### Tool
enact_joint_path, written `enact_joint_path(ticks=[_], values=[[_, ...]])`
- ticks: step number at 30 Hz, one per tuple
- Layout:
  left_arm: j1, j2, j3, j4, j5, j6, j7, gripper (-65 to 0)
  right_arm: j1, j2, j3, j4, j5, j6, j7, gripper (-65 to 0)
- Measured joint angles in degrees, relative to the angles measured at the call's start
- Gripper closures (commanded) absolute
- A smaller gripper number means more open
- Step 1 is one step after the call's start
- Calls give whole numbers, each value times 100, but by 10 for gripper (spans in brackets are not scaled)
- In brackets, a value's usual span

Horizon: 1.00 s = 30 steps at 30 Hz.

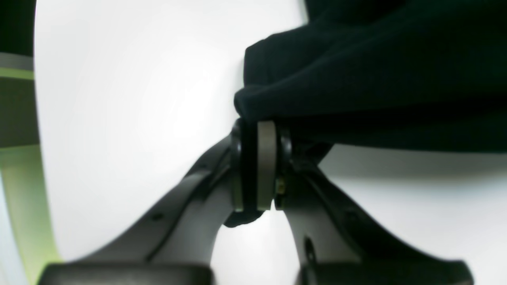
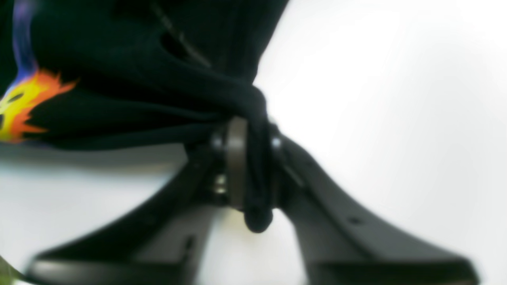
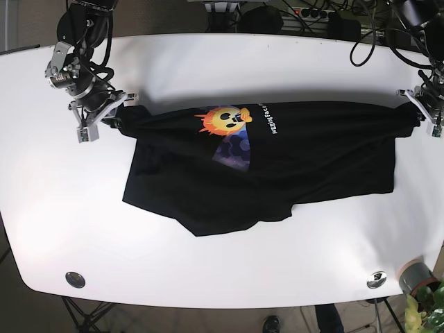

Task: Fold the T-shirt properly
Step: 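Drag the held shirt edge across the table with both grippers, then move the right gripper along the shirt to grasp its hem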

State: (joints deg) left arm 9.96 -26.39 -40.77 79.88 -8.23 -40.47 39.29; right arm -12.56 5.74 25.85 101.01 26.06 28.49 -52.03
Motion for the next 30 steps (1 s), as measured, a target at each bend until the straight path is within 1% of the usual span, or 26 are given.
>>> enact_joint_path(ticks=[2, 4, 6, 7, 13, 17, 22, 23, 25, 27, 30], values=[[2, 4, 0, -42, -20, -7, -15, 0, -52, 35, 46, 15, 87, 0, 22, -296], [4, 31, -68, -39, -17, -7, -13, 0, -83, 46, 42, 17, 127, 4, 31, -388], [4, 28, -111, -39, -15, -4, -13, 0, -83, 35, 35, 20, 138, 7, 26, -460], [4, 24, -120, -39, -15, 13, -13, 0, -83, 28, 35, 55, 133, 4, 26, -477], [4, 17, -125, -39, 7, 11, -13, 0, -17, -15, 17, 417, 136, 0, 39, -482], [0, 15, -125, -39, 4, 11, -13, 0, 339, -15, -63, 527, 101, -24, -28, -484], [-35, 17, -109, -39, 9, 13, -13, 0, 1016, 87, -431, 138, 136, -31, 59, -482], [-35, 17, -103, -39, 9, 13, -13, 0, 1154, 146, -531, -50, 120, 2, 57, -482], [-46, 33, -105, -39, 17, 13, 2, 0, 1478, 205, -756, -411, -138, -63, 39, -482], [-48, 107, -107, -33, 31, 39, -11, 0, 1784, 236, -992, -734, -356, -44, 24, -482], [-37, 212, -83, -33, 50, 35, 2, 0, 2398, 192, -1370, -1370, -782, -15, 68, -482]])
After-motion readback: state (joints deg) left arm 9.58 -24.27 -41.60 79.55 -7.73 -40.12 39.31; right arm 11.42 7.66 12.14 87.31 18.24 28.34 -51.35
